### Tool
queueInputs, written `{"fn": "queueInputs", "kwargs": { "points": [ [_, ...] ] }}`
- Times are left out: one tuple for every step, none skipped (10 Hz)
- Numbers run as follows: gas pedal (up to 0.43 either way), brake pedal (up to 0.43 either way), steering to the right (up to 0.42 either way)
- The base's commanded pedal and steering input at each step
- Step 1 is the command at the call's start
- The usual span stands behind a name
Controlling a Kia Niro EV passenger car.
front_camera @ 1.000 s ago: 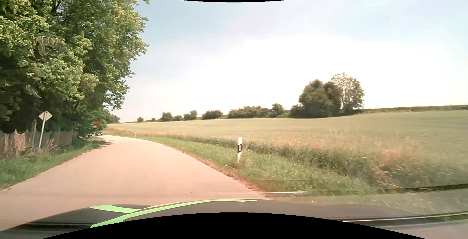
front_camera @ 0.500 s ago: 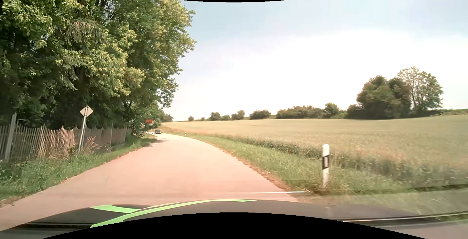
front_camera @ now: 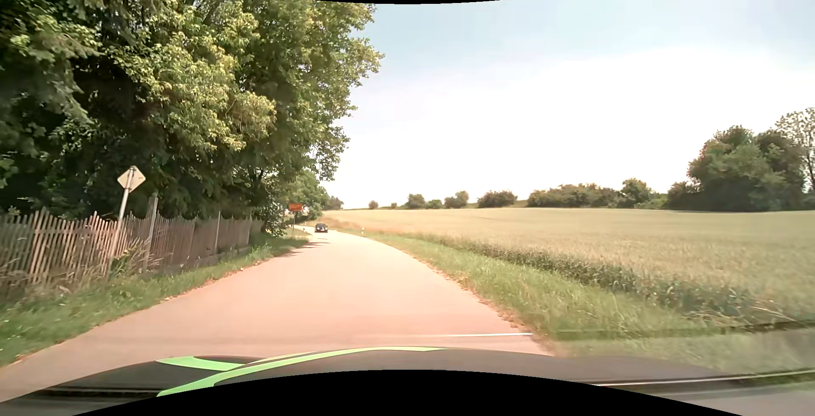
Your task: Follow the waypoints while adhering to traffic rules and regulations
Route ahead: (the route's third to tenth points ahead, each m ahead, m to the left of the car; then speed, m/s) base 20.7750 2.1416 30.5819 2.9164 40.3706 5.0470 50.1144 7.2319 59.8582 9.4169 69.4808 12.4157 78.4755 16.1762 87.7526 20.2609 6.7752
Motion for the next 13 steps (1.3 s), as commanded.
{"fn": "queueInputs", "kwargs": {
  "points": [
    [0.469, 0.000, -0.042],
    [0.480, 0.000, -0.040],
    [0.480, 0.000, -0.039],
    [0.480, 0.000, -0.034],
    [0.480, 0.000, -0.030],
    [0.480, 0.000, -0.030],
    [0.480, 0.000, -0.029],
    [0.480, 0.000, -0.025],
    [0.480, 0.000, -0.021],
    [0.480, 0.000, -0.019],
    [0.480, 0.000, -0.018],
    [0.480, 0.000, -0.018],
    [0.480, 0.000, -0.018]
  ]
}}
